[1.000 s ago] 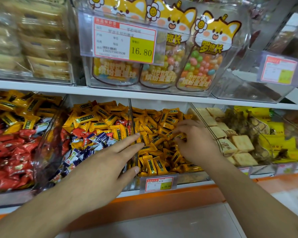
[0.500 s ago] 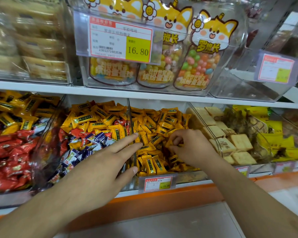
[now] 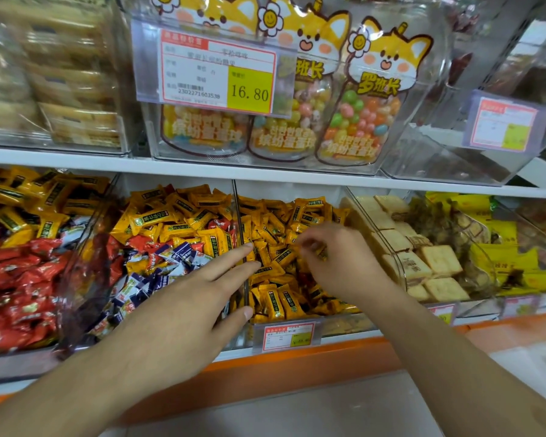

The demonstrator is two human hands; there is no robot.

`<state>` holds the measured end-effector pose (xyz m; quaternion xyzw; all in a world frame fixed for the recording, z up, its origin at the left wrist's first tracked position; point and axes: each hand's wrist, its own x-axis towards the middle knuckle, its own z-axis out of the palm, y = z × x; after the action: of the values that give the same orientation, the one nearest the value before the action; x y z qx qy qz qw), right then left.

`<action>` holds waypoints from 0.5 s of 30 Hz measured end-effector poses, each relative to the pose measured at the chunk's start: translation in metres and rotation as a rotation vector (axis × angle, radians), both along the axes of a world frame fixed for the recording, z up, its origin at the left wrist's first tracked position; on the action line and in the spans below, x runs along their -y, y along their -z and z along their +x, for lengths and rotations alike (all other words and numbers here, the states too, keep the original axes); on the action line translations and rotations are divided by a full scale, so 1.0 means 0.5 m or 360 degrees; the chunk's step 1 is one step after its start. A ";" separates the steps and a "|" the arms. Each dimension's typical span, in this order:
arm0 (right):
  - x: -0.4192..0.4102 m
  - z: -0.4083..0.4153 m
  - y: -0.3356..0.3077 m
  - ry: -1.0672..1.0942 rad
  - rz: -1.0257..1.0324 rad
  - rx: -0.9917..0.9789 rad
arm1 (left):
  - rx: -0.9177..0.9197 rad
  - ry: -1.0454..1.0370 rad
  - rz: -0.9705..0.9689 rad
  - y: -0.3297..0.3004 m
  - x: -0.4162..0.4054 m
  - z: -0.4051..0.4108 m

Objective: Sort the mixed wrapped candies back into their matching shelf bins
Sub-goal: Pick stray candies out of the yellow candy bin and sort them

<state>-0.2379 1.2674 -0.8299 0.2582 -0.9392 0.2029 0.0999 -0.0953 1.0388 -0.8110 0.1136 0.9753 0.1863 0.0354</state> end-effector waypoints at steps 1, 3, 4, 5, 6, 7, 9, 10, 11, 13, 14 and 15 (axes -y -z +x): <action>0.002 0.004 0.011 -0.0058 0.0098 0.0140 | 0.0013 -0.0006 -0.0003 -0.003 -0.001 0.002; -0.003 0.005 0.028 -0.0049 0.0249 0.0315 | 0.0005 -0.0018 -0.0007 -0.006 -0.002 0.006; -0.006 0.005 0.031 -0.0015 0.0287 0.0337 | -0.0006 -0.0019 -0.0021 -0.005 -0.002 0.006; -0.008 0.003 0.031 0.0023 0.0310 0.0333 | -0.0014 -0.0022 -0.0029 -0.005 -0.001 0.006; -0.009 0.001 0.031 0.0058 0.0340 0.0312 | -0.0014 -0.0023 -0.0028 -0.002 0.000 0.006; -0.009 -0.002 0.032 0.0080 0.0375 0.0284 | -0.0011 -0.0024 -0.0017 -0.001 0.002 0.005; -0.003 -0.004 0.033 0.0125 0.0456 0.0240 | 0.0004 -0.0022 0.0017 0.001 0.004 0.002; 0.000 -0.004 0.034 0.0145 0.0479 0.0234 | 0.0015 -0.0022 0.0032 0.002 0.004 0.001; 0.003 -0.005 0.036 0.0165 0.0482 0.0229 | 0.0027 -0.0023 0.0044 0.001 0.005 0.002; 0.006 -0.006 0.039 0.0190 0.0484 0.0225 | 0.0040 -0.0025 0.0073 -0.001 0.007 0.003; 0.006 -0.008 0.042 0.0196 0.0456 0.0225 | 0.0034 -0.0018 0.0085 0.000 0.009 0.003; 0.004 -0.009 0.044 0.0213 0.0414 0.0229 | 0.0027 -0.0015 0.0107 0.000 0.010 0.004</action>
<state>-0.2423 1.2654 -0.8522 0.1907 -0.9774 0.0904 0.0113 -0.0935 1.0339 -0.8111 0.1086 0.9686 0.2200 0.0389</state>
